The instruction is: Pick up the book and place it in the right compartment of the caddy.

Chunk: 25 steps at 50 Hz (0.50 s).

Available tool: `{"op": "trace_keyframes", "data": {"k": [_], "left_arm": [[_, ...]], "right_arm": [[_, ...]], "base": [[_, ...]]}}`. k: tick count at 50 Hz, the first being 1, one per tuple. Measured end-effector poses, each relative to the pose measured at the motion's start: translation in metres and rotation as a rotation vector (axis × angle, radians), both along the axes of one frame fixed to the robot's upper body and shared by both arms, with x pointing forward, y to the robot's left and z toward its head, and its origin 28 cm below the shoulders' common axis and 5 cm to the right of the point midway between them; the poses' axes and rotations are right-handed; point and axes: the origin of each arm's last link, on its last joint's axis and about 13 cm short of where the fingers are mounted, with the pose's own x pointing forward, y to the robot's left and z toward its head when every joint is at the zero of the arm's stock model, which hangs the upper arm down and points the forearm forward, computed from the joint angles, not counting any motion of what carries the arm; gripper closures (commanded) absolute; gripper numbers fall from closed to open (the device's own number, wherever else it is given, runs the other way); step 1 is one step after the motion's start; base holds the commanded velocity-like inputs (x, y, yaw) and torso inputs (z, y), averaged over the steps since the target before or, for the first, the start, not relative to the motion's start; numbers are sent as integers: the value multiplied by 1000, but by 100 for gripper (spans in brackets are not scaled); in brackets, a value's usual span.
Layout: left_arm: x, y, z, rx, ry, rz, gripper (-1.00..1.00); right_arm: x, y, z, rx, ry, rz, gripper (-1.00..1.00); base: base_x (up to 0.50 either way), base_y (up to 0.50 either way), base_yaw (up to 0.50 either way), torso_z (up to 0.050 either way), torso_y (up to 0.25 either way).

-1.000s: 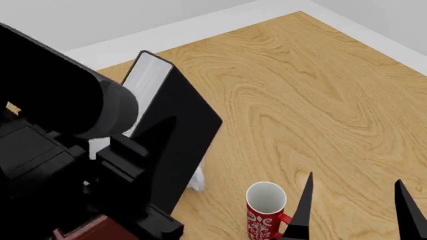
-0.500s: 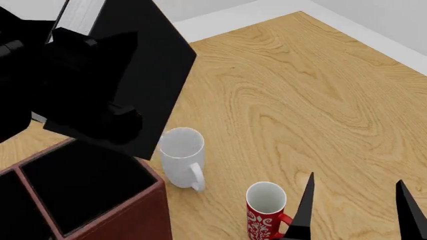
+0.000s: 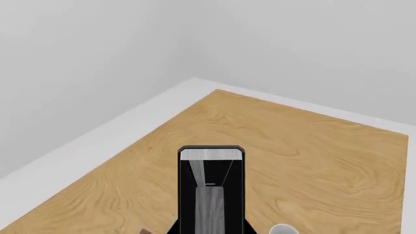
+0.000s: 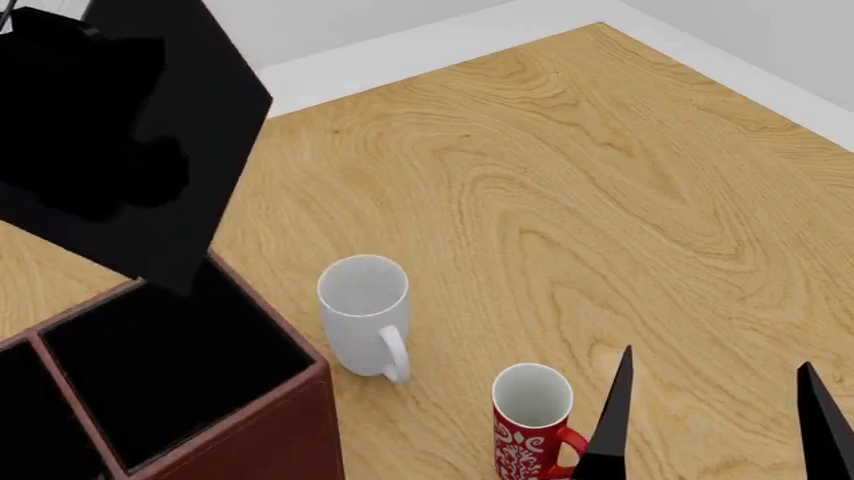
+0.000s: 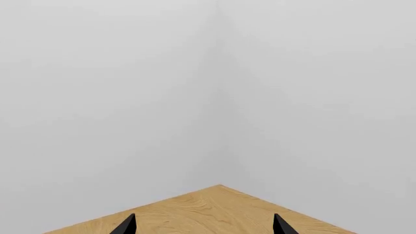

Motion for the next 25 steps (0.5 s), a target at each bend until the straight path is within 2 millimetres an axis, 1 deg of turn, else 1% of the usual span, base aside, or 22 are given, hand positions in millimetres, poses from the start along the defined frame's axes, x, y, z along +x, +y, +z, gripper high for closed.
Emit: {"op": "trace_keyframes", "data": {"k": [13, 25], "left_arm": [[2, 6, 3, 46, 63, 38, 100], [6, 7, -4, 79, 99, 53, 100]], "right_arm": [[0, 0, 0, -1, 0, 2, -100], [0, 0, 0, 0, 0, 3, -100]], "base": [[0, 0, 0, 1, 2], [0, 0, 0, 0, 1]]}}
